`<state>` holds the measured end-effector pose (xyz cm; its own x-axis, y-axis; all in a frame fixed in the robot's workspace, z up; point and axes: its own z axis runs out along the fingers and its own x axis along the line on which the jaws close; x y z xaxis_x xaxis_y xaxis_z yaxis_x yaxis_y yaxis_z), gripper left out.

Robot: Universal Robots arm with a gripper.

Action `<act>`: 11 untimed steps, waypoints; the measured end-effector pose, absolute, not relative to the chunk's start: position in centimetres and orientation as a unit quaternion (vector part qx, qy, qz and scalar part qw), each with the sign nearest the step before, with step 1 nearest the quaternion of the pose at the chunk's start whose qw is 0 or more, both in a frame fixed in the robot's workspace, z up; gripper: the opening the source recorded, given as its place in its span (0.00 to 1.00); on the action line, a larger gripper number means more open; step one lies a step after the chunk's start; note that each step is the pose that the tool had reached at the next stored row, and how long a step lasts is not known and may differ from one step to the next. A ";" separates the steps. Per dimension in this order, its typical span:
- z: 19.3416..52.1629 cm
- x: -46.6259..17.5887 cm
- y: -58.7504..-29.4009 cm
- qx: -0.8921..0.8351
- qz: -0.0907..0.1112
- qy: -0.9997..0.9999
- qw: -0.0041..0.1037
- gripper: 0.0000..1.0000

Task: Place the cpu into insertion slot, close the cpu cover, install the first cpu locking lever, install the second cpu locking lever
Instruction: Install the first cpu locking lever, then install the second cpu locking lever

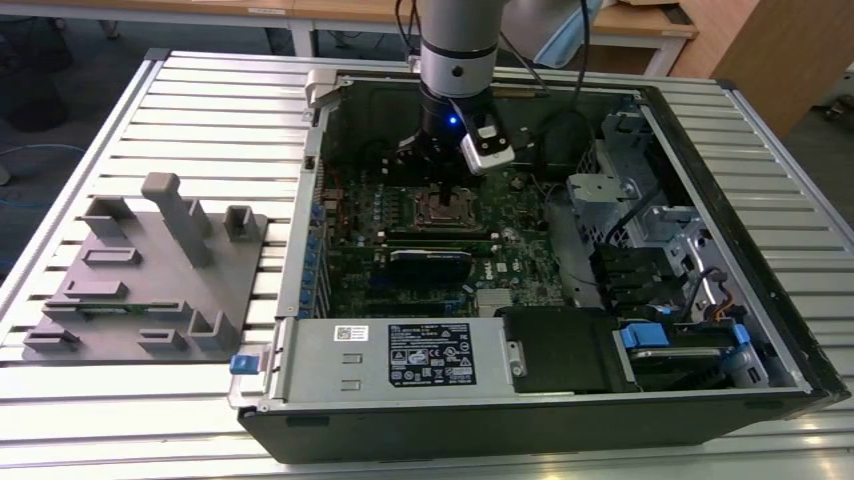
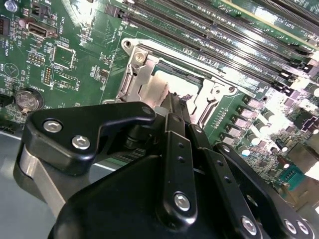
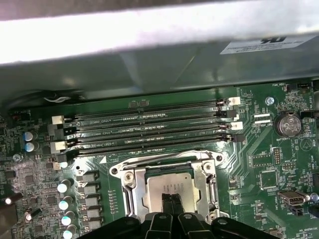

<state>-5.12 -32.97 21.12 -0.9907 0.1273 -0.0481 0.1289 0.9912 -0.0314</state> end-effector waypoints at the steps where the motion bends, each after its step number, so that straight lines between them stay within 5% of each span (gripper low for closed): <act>1: 21.1 -5.1 -33.0 0.064 -0.017 0.998 0.023 0.10; 11: 21.6 -5.1 -33.0 0.064 -0.017 0.998 0.023 0.10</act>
<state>-5.11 -32.96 21.55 -0.9907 0.1274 -0.0481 0.1290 0.9911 -0.0315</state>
